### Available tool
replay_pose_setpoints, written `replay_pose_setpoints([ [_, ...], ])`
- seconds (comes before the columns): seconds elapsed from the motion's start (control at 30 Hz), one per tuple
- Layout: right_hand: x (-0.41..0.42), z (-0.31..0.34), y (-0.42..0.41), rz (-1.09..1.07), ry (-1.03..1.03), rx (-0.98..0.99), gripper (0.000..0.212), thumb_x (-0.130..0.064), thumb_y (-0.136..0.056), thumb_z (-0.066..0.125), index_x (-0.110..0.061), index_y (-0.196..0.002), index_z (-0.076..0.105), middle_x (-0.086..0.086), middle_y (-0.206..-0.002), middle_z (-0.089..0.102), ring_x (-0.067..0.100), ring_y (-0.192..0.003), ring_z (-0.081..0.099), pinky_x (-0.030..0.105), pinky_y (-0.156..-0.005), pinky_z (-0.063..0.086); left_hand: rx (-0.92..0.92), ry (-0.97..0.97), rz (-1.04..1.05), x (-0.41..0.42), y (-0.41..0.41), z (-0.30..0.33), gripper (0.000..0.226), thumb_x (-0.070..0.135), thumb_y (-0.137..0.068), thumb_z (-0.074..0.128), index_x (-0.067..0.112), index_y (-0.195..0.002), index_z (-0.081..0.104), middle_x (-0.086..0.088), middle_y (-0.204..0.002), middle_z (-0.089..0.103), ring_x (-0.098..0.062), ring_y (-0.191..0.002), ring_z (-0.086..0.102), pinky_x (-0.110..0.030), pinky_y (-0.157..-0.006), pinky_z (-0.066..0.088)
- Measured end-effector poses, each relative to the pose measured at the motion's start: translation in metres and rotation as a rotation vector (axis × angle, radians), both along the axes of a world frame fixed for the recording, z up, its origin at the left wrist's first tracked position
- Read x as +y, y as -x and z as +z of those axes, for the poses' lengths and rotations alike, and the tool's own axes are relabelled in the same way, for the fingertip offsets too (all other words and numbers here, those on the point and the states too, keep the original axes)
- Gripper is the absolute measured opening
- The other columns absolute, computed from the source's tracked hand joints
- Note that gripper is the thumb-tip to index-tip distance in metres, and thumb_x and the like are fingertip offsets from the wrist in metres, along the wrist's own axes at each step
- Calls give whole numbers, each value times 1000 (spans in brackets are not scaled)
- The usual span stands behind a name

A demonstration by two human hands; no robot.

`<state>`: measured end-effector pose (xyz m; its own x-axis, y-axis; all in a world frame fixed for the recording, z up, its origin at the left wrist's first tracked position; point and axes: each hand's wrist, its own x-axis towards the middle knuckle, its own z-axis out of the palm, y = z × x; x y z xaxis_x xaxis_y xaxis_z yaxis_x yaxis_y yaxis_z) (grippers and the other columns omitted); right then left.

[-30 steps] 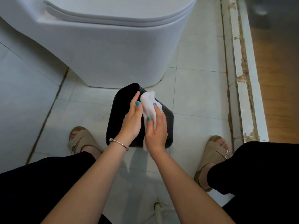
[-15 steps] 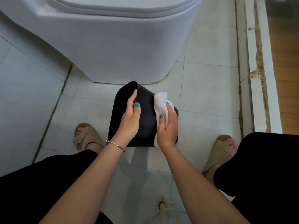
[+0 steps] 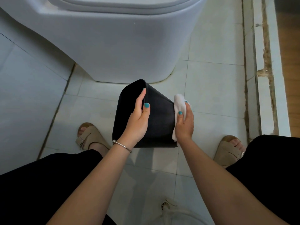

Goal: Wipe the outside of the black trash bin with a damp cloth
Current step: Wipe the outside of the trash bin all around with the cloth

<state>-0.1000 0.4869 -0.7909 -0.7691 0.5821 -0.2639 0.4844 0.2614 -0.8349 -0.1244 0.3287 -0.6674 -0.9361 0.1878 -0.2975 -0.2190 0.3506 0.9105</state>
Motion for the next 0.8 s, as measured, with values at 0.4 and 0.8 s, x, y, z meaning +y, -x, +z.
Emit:
replay_pose_setpoints([
  [0.4,-12,34,10,-38,57,-37,41,-27,-102,37,-40,-141,37,-5,-145,44,21,-128,46,39,-105,39,42,168,-104,-4,3,0,52,41,-102,30,45,-148,7,31,-109,44,11,-73,45,-17,-74,36],
  [0.8,2,98,-27,-210,401,143,37,-33,-102,39,-42,-138,40,-5,-138,46,19,-121,48,44,-106,42,42,357,-213,8,3,12,64,43,-100,35,43,-148,-7,-4,-52,38,-12,-41,35,-29,-42,29],
])
